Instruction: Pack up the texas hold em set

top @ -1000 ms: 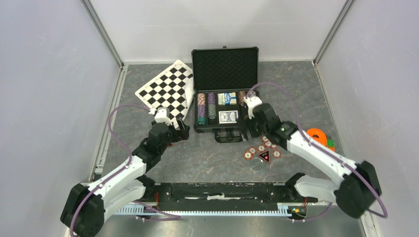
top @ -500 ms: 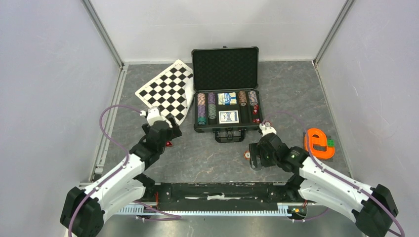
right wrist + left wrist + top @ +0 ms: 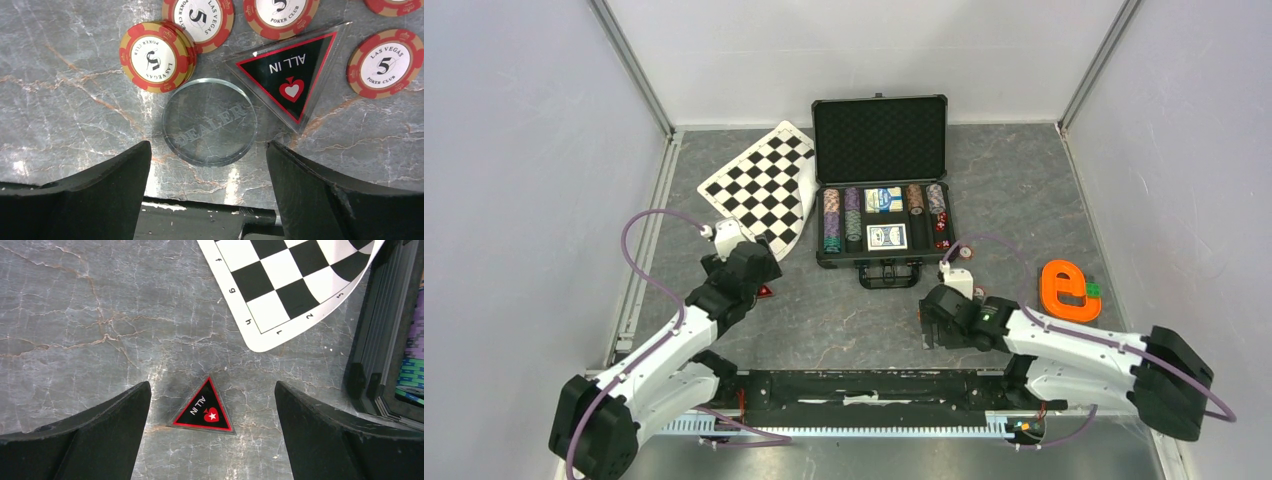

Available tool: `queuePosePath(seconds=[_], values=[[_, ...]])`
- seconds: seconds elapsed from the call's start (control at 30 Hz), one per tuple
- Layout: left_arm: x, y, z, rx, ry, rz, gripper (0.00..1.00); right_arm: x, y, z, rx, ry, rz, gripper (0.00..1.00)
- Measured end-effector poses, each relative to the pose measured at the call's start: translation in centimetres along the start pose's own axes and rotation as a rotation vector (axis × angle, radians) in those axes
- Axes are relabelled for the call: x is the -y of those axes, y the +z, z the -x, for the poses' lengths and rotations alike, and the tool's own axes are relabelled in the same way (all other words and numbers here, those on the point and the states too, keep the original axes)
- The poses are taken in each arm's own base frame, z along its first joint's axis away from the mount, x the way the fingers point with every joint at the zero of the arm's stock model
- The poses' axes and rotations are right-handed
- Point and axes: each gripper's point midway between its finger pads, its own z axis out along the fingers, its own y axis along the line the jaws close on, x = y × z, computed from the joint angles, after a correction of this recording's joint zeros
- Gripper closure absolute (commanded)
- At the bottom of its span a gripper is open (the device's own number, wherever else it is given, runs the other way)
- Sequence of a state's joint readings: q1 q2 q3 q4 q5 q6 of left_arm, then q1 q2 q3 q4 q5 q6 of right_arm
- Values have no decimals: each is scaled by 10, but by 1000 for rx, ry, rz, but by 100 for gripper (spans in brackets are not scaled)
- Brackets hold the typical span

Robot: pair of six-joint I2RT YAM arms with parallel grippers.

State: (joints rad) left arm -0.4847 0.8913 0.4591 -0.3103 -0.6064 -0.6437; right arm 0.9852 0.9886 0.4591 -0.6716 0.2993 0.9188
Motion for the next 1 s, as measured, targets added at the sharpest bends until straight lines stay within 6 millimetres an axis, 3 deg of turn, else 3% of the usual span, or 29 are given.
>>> queuePosePath(seconds=[0.23,0.37,0.53,0.63,0.73,1.0], values=[[-4,0,3,15,-4,21,0,-2,3,1,6,-28,-113,17],[-4,0,4,18,-7,19,0,1,4,7,42,-17,-138,34],[-4,0,4,18,-9,19,0,2,5,12,60,-18,-159,40],[-4,0,4,17,-14,21,0,1,6,13,62,-19,-160,38],[-5,1,3,13,-12,23,0,0,5,14,66,3,-141,22],[-4,1,1,5,-9,19,0,2,9,11,68,86,-65,23]])
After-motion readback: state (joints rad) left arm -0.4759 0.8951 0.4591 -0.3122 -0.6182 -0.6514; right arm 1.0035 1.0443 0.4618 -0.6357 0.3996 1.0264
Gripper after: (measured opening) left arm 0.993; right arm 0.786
